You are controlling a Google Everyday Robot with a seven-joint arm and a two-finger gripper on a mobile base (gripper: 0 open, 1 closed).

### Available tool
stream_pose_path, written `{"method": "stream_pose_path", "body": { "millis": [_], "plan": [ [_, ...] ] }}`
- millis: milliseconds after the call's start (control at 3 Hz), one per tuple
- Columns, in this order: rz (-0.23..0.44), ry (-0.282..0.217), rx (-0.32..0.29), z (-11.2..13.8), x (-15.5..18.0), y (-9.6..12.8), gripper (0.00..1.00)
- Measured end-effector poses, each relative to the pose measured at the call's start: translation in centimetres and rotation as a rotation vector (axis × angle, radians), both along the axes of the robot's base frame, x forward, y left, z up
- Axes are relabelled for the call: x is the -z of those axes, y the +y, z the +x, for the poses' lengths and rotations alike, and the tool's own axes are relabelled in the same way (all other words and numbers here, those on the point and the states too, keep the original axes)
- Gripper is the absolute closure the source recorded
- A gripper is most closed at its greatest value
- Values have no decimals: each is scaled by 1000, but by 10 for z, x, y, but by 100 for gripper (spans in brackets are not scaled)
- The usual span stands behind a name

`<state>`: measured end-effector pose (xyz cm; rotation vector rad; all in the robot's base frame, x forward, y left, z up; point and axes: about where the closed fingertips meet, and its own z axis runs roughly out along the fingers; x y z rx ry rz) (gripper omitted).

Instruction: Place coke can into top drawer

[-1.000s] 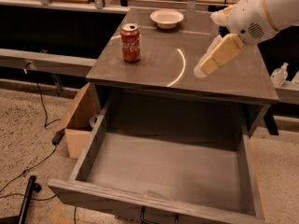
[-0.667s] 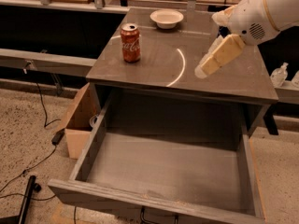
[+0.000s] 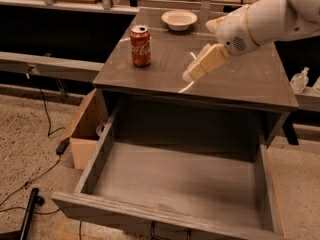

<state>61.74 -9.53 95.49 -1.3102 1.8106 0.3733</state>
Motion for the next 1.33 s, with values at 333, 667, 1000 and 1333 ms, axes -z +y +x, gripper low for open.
{"method": "stream_pose_path", "body": {
  "millis": [333, 667, 1000, 1333],
  "plan": [
    [101, -24, -21, 51, 16, 37, 0],
    [151, -46, -10, 81, 25, 53, 0],
    [229, -10, 45, 120, 35, 64, 0],
    [309, 53, 83, 155, 39, 80, 0]
  ]
}}
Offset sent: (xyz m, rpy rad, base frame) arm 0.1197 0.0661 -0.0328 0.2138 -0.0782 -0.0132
